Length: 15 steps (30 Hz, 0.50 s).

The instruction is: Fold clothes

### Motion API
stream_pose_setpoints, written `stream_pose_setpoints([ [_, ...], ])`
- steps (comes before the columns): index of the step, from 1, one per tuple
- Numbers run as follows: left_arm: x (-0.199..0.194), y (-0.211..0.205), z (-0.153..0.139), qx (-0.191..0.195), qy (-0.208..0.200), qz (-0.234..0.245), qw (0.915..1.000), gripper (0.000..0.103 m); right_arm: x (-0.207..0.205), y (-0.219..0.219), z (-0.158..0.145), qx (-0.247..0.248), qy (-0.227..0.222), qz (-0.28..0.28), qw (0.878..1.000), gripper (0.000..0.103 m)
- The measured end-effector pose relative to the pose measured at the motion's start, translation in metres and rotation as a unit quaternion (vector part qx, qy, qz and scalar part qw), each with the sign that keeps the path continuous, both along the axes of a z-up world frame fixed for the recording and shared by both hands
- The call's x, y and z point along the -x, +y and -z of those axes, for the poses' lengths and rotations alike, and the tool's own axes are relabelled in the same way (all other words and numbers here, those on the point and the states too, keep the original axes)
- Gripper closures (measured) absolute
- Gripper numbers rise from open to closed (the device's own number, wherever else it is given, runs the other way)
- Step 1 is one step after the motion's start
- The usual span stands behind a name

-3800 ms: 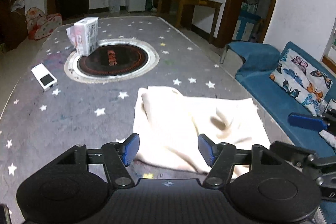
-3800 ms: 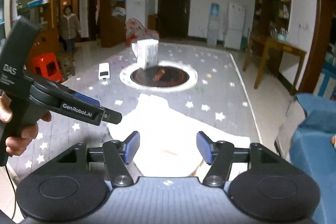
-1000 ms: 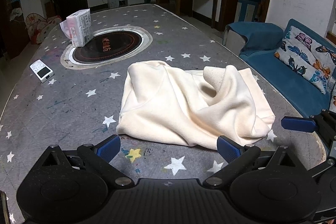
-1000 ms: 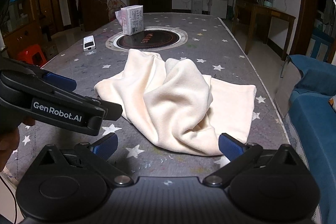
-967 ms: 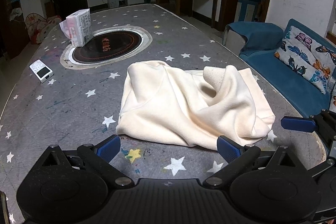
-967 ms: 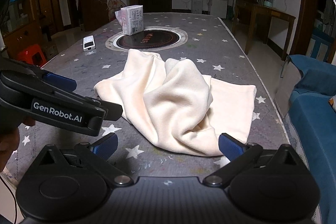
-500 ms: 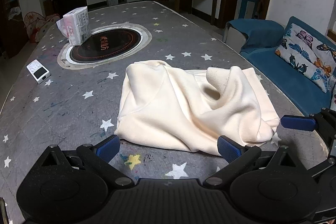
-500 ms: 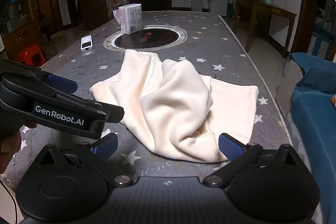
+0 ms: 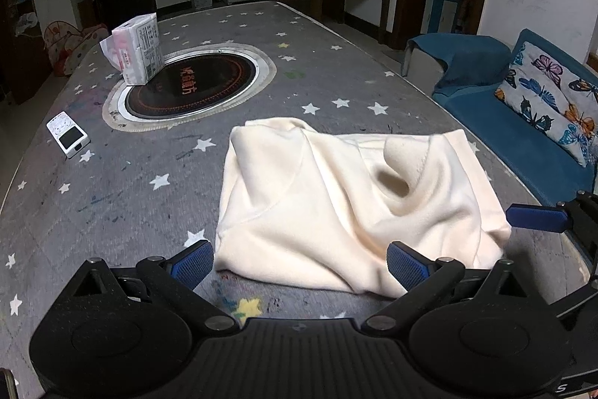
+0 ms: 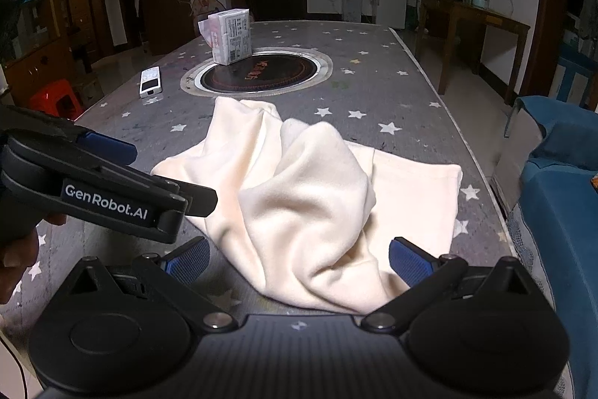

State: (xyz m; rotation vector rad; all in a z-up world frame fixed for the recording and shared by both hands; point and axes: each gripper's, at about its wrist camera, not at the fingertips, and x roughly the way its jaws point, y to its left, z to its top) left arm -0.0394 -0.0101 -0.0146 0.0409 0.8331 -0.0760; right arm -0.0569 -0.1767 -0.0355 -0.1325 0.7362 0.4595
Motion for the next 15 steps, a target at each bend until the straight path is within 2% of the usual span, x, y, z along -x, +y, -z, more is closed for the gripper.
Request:
stream_pose_setpoints([
  [15,-0.031,0.012,-0.007,-0.012,-0.007,-0.013,0.9998,0.002,-0.026,0.0,-0.014,-0.006,-0.014,-0.009,1.0,0.0],
])
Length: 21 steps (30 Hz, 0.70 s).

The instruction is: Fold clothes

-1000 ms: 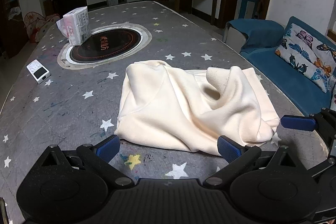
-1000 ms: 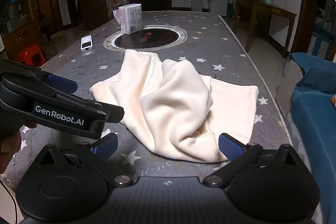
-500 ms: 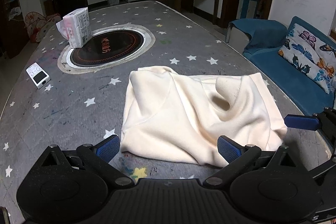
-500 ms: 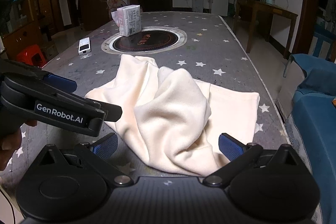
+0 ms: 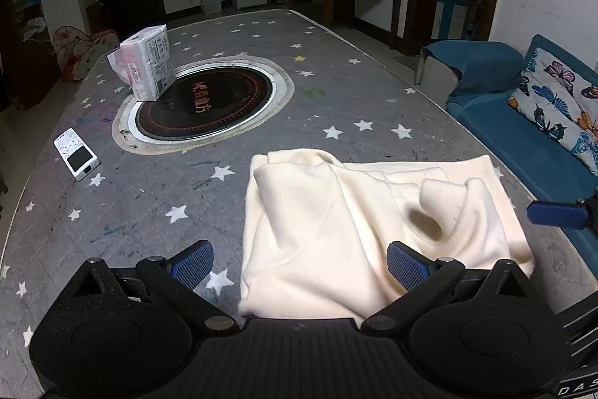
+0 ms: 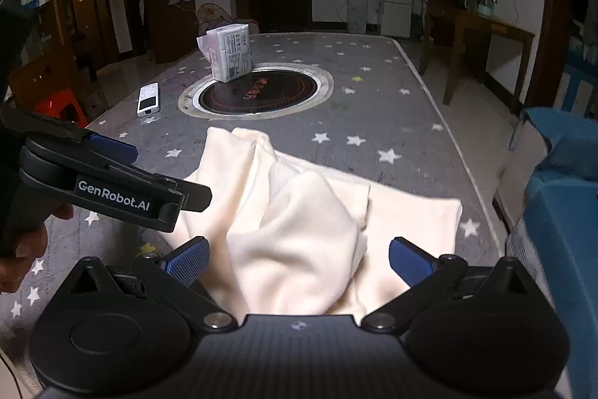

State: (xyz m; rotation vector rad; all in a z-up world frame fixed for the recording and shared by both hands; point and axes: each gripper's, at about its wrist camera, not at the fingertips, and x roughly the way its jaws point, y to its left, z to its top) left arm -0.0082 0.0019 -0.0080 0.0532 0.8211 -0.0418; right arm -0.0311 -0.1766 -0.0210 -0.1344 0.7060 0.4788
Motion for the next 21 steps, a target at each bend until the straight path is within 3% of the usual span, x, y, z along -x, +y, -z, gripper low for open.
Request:
stream_pose_setpoints([
  [11,-0.012,0.005,-0.001,-0.005,-0.004,-0.006,1.0,0.002,-0.018,0.01,-0.004,0.003,-0.009,-0.014,1.0,0.001],
  [15,-0.022,0.012,-0.005,0.003,-0.012,-0.011,0.9999,0.004,-0.026,0.016,-0.004,0.006,-0.009,-0.031,0.999,0.014],
  [21,-0.044,0.03,-0.011,0.059,-0.013,-0.025,0.9979,0.014,-0.036,0.015,-0.004,-0.005,0.0,-0.045,0.999,0.031],
])
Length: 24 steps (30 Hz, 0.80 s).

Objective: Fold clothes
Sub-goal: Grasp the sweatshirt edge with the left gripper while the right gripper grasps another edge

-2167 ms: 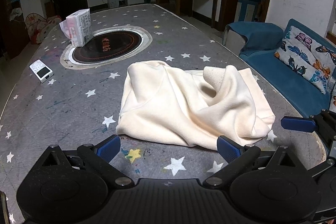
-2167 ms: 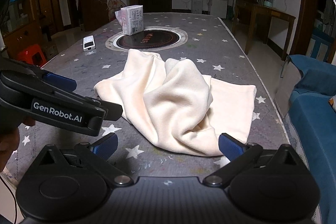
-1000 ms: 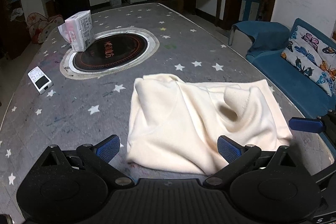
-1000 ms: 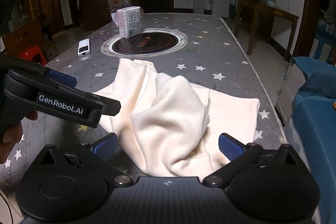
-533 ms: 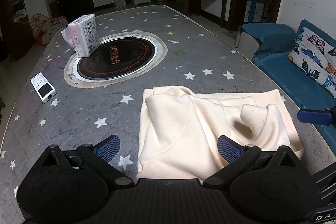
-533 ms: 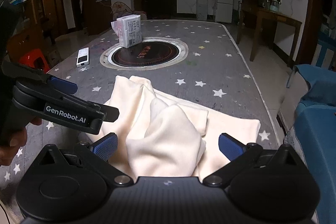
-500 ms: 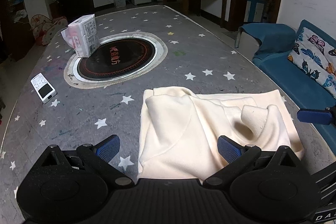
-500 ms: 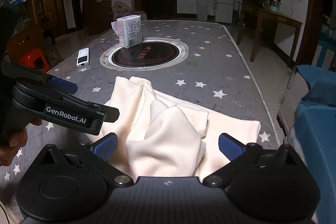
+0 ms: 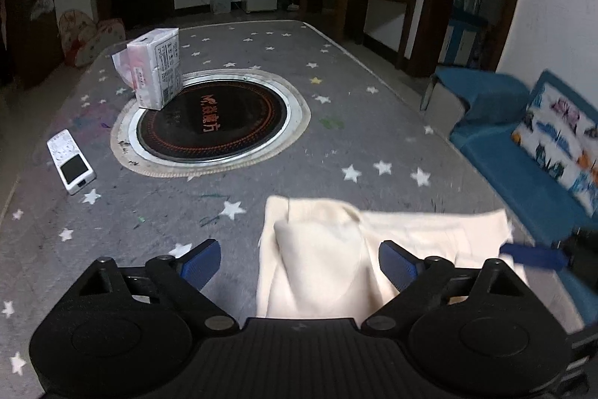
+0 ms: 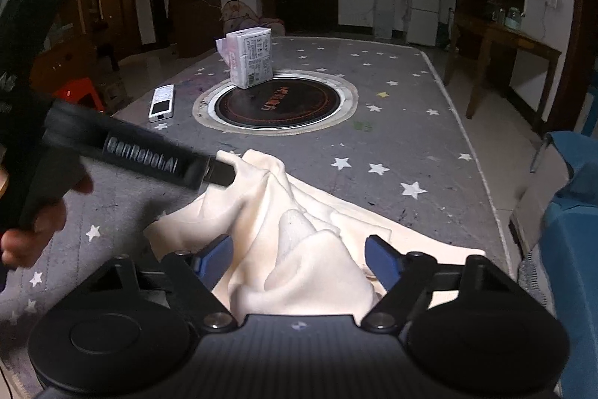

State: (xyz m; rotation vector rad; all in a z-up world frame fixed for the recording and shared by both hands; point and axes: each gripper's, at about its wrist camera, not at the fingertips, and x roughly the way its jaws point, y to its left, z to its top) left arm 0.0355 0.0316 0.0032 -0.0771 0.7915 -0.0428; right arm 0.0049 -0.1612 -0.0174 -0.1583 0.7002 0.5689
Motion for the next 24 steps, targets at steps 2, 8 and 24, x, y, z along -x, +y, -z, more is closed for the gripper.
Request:
stream_pose_setpoints([
  [2,-0.007,0.003,0.001,0.015,0.004,-0.004,0.9999,0.016,-0.005,-0.003,0.001,-0.007,0.008,0.004,1.0,0.035],
  [8,-0.027,-0.004,0.003,0.017,0.009,-0.005,0.9998,0.012,-0.015,-0.007,0.004,-0.011,0.024,0.003,1.0,0.06],
  [24,-0.017,0.001,0.024,0.003,0.024,0.02,0.9995,0.097,0.022,-0.02,-0.008,-0.034,0.033,-0.056,0.997,0.088],
])
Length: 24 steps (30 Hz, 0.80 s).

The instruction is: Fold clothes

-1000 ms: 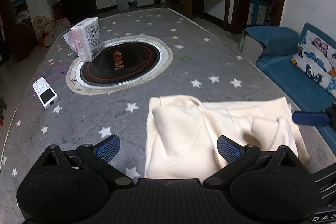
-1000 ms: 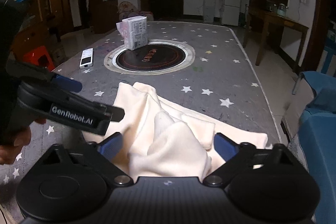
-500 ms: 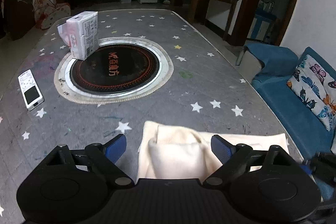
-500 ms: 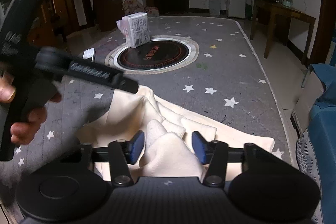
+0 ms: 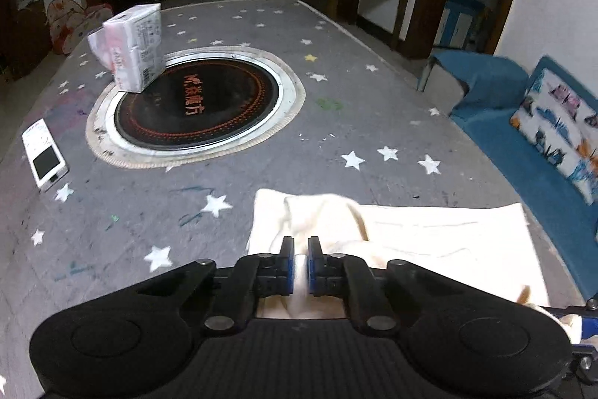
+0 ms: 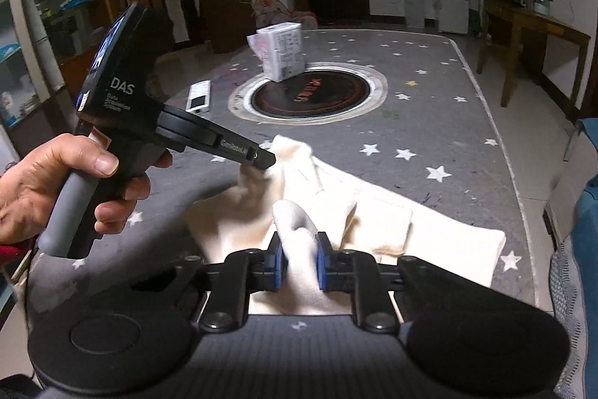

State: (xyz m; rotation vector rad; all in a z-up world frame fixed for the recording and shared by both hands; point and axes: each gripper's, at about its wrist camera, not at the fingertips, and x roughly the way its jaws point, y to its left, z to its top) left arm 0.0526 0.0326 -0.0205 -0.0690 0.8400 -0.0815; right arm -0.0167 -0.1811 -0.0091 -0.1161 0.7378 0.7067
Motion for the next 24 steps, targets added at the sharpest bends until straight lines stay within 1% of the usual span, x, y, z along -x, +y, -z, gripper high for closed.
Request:
stream_pose_setpoints([
  [7,0.061,0.029,-0.022,0.039,-0.037,-0.013,0.9984,0.097,0.031,-0.006,-0.01,-0.001,-0.006,-0.026,1.0,0.088],
  [11,0.112,0.044,-0.032,0.048,-0.064,-0.001,0.9968,0.097,0.051,-0.009,-0.007,0.01,0.006,-0.053,0.999,0.088],
  [14,0.148,0.052,-0.025,0.053,-0.045,0.016,0.9975,0.097,0.07,-0.011,0.0,0.022,0.034,-0.084,0.996,0.088],
  [17,0.173,0.061,-0.011,0.069,-0.002,0.038,0.9969,0.097,0.086,-0.014,0.01,0.036,0.07,-0.115,0.99,0.088],
  [18,0.18,0.064,-0.006,0.074,0.013,0.046,0.9961,0.097,0.091,-0.015,0.012,0.037,0.082,-0.125,0.988,0.087],
  [19,0.187,0.066,-0.003,0.077,0.024,0.052,0.9954,0.097,0.094,-0.017,0.013,0.036,0.091,-0.132,0.986,0.083],
  [21,0.197,0.069,0.0,0.075,0.033,0.059,0.9949,0.095,0.098,-0.02,0.009,0.032,0.097,-0.138,0.985,0.081],
  [23,0.201,0.07,-0.003,0.067,0.031,0.061,0.9954,0.093,0.095,-0.02,0.001,0.026,0.089,-0.137,0.986,0.079],
  [24,0.201,0.071,-0.005,0.06,0.026,0.058,0.9962,0.089,0.093,-0.02,-0.004,0.023,0.083,-0.135,0.987,0.077],
])
